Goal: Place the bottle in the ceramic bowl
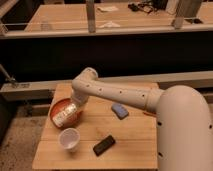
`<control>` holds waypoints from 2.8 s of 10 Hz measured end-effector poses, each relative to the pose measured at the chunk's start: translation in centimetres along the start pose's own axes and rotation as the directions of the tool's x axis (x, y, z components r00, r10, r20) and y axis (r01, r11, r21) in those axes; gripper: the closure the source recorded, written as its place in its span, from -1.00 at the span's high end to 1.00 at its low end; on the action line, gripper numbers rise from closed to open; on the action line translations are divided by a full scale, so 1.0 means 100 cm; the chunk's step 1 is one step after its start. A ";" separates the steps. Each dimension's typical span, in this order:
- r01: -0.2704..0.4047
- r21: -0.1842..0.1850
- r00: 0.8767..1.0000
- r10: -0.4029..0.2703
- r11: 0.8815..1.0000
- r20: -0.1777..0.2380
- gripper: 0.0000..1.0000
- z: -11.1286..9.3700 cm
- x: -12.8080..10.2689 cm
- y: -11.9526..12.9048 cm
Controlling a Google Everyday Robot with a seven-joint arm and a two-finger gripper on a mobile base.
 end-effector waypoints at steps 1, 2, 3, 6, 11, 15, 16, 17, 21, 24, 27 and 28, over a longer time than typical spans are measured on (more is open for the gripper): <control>-0.001 0.001 1.000 0.001 1.000 -0.001 -0.30 0.000 0.000 0.000; -0.002 0.001 1.000 0.002 1.000 -0.002 -0.30 0.000 0.000 0.000; -0.004 0.002 1.000 0.004 1.000 -0.002 -0.30 0.000 0.001 0.000; -0.006 0.003 1.000 0.006 1.000 -0.003 -0.30 0.001 0.001 0.000; -0.011 0.005 1.000 0.011 1.000 -0.005 -0.30 0.001 0.001 0.001; -0.013 0.006 1.000 0.013 1.000 -0.007 -0.30 0.001 0.001 0.001; -0.014 0.006 1.000 0.014 1.000 -0.008 -0.30 0.001 0.001 0.001; -0.014 0.006 1.000 0.014 1.000 -0.009 -0.30 0.001 0.001 0.001; -0.014 0.007 1.000 0.014 1.000 -0.012 -0.30 0.000 0.001 0.001; -0.014 0.007 1.000 0.014 1.000 -0.014 -0.30 0.000 0.000 0.000; -0.014 0.008 1.000 0.015 1.000 -0.017 -0.42 -0.001 0.000 0.001; -0.014 0.008 1.000 0.015 1.000 -0.017 -0.42 -0.001 0.000 0.001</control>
